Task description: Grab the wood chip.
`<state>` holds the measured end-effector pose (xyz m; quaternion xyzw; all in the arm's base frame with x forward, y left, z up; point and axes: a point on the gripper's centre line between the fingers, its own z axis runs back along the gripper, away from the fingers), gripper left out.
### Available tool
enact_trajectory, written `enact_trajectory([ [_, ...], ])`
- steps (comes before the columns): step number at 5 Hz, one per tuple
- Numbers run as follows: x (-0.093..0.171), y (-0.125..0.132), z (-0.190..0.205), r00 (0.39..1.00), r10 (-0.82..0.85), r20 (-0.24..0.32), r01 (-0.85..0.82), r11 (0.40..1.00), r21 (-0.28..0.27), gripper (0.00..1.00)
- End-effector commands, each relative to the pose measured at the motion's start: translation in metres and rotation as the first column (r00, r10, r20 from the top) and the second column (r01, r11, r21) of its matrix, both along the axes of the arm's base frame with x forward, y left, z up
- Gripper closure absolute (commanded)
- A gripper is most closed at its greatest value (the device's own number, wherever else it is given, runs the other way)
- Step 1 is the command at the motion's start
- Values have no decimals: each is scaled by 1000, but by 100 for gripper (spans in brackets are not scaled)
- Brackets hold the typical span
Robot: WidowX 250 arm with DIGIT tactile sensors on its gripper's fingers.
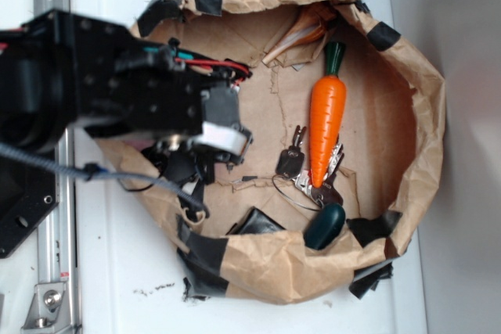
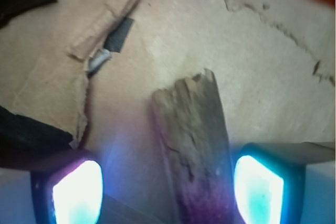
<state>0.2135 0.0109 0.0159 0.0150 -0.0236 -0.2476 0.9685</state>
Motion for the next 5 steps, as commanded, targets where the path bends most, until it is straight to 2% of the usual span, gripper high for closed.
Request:
enact_trajectory([
  [1, 3, 3, 1, 999, 39, 1, -39, 999, 25, 100],
  [5, 7, 12, 0, 998, 63, 2, -63, 997, 42, 100],
])
